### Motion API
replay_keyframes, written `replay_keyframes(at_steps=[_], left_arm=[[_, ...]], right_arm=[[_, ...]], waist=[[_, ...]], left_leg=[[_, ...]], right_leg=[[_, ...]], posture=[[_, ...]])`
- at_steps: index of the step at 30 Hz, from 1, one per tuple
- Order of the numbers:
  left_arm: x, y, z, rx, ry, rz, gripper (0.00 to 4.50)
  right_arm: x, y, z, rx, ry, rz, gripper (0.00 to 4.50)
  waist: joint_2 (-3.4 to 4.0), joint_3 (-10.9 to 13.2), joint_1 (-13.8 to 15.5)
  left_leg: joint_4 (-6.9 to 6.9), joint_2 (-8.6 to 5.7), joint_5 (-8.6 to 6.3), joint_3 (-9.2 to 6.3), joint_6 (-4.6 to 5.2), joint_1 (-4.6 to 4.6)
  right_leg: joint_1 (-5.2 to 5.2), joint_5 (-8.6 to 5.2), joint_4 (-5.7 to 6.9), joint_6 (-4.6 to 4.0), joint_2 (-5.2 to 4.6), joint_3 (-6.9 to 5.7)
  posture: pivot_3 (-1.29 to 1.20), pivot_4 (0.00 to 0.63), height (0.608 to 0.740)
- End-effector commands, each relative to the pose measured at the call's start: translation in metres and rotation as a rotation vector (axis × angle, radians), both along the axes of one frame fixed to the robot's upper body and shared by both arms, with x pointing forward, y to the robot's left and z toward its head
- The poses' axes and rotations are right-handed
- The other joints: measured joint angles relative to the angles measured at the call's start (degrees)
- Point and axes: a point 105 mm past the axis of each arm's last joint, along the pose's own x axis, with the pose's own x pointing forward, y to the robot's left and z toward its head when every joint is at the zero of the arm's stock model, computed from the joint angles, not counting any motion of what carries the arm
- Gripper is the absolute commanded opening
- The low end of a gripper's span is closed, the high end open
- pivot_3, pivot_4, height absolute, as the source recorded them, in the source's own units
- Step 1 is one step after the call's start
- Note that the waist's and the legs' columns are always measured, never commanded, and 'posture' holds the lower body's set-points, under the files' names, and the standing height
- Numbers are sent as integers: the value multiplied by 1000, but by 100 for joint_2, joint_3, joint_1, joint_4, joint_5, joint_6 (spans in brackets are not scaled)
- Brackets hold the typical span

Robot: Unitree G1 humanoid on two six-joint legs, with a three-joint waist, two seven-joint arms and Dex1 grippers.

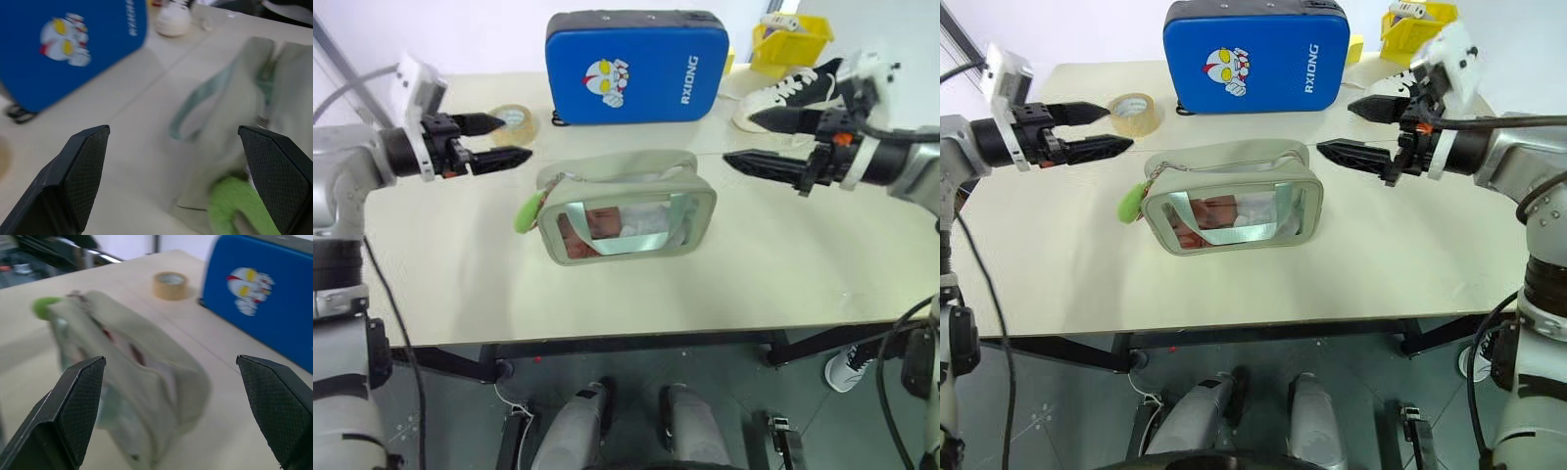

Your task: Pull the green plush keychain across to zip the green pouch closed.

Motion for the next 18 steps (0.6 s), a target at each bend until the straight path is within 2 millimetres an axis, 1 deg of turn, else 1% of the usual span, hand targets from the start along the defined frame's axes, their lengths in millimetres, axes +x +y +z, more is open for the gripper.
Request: replay_keyframes(at_steps=[1, 3, 5, 8, 11, 14, 16, 18], left_arm=[[-12, -1, 13, 47, -37, -35, 4478], [-12, 1, 12, 49, -35, -22, 4478], [-10, 3, 15, 48, -55, -3, 4478], [-11, 2, 20, 39, -76, 0, 4478], [-22, -8, 27, 39, -68, -61, 4478], [-41, -20, 29, 79, -68, -126, 4478], [-52, -26, 31, 80, -69, -152, 4478], [-61, -31, 31, 84, -69, -171, 4478]], right_arm=[[-10, 10, 14, -14, -54, 57, 4454], [-10, 11, 15, -17, -60, 60, 4454], [-8, 11, 15, -26, -66, 56, 4454], [-5, 18, 11, -57, -87, 76, 4454], [-6, 41, 9, -72, -99, 167, 4454], [-3, 71, 3, -91, -90, 279, 4454], [1, 82, -4, -123, -85, 314, 4454], [7, 86, -14, -178, -93, 329, 4454]], waist=[[1, 0, -4], [1, 1, 5], [1, 1, 22], [1, 1, 36], [1, 1, 2], [0, 1, -77], [0, 1, -124], [0, 1, -128]], left_leg=[[2, -2, 0, 0, 0, -19], [12, -5, 0, 3, 2, -50], [12, -6, 0, 4, 3, -51], [12, -5, 0, 3, 3, -49], [17, -6, 1, 4, 3, -49], [18, -5, 1, 7, 2, -47], [16, -4, 1, 6, 2, -47], [16, -4, 2, 5, 3, -46]], right_leg=[[-15, 3, -5, -3, 0, 1], [-44, 16, -6, 13, 0, 3], [-45, 19, -7, 19, -1, 3], [-44, 20, -5, 20, 0, 2], [-42, 22, -4, 16, 0, 3], [-42, 25, -4, 15, 1, 5], [-43, 26, -3, 17, 4, 5], [-42, 26, -2, 19, 4, 4]], posture=[[0, 150, 740], [0, 150, 740], [0, 150, 740], [0, 150, 740], [0, 150, 740], [0, 150, 740], [0, 150, 740], [0, 150, 740]])
